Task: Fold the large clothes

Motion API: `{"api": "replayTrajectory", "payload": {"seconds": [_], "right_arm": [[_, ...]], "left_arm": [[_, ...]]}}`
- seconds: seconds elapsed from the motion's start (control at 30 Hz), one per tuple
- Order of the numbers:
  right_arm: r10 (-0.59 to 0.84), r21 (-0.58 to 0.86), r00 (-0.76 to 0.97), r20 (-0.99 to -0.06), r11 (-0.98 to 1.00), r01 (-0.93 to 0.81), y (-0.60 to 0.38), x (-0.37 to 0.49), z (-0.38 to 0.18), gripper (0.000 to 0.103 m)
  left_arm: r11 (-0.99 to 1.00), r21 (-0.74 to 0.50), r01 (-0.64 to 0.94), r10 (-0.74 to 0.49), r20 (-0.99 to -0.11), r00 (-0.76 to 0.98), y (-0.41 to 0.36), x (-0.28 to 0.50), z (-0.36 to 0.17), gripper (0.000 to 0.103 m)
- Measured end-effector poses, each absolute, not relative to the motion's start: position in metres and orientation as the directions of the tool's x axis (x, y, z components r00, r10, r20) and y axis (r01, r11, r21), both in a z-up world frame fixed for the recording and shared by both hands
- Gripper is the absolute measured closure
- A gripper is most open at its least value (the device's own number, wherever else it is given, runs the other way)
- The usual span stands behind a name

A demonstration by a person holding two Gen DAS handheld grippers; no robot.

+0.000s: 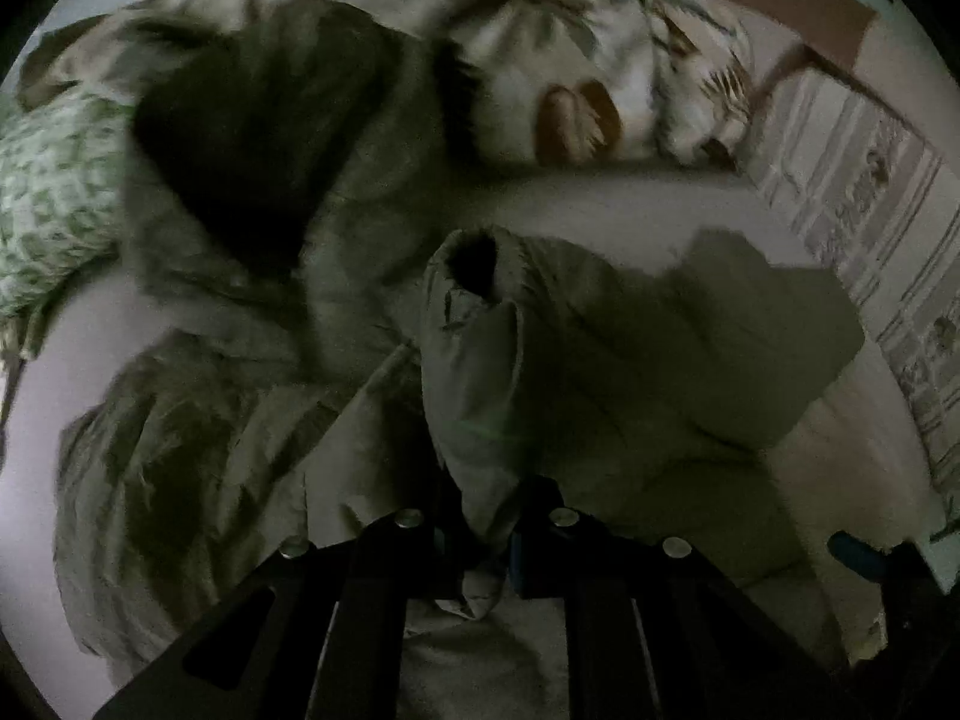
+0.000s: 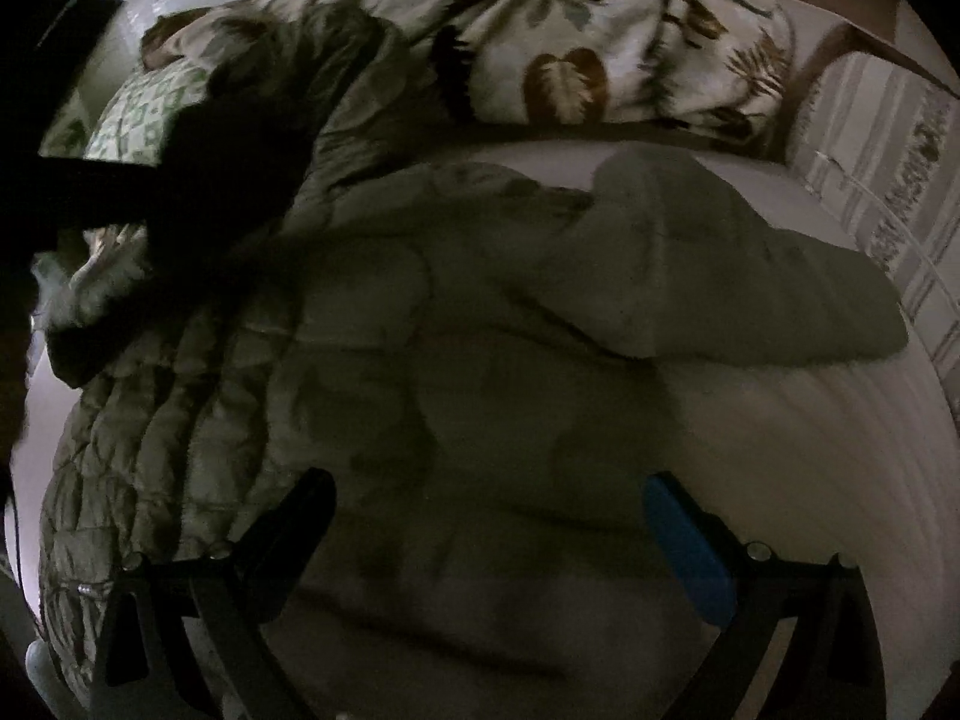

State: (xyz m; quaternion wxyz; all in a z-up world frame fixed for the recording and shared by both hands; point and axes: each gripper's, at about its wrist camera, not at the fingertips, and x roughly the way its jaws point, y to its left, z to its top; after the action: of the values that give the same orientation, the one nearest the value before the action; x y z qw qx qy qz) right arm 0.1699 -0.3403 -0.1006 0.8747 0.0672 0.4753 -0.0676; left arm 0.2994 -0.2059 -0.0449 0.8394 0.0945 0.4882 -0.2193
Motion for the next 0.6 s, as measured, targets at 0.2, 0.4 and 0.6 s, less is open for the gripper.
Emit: {"api": "replayTrajectory", "payload": {"seconds": [0.2, 0.4, 0.6], "right_arm": [[-0.09, 0.034, 0.532, -0.842, 0.975, 0.219, -0.353, 0.164, -0.103, 0.0], [-0.077, 0.048, 0.529, -0.845, 0.975, 0.218, -0.352, 0.167, -0.102, 0.0], [0.001, 0.125, 0.536, -0.844, 0.972, 0.196, -0.345, 0.191, -0.098, 0.0]], "left_arm": [[0.856, -0.139, 0.499, -0.344, -0.872, 0.348, -0.217, 0.291, -0.068, 0.039], [0.851, -0.203, 0.485, -0.407, -0.838, 0.363, -0.172, 0.289, -0.033, 0.035], [0.878, -0.256, 0.404, -0.428, -0.798, 0.424, -0.094, 0.291, -0.006, 0.03]]}}
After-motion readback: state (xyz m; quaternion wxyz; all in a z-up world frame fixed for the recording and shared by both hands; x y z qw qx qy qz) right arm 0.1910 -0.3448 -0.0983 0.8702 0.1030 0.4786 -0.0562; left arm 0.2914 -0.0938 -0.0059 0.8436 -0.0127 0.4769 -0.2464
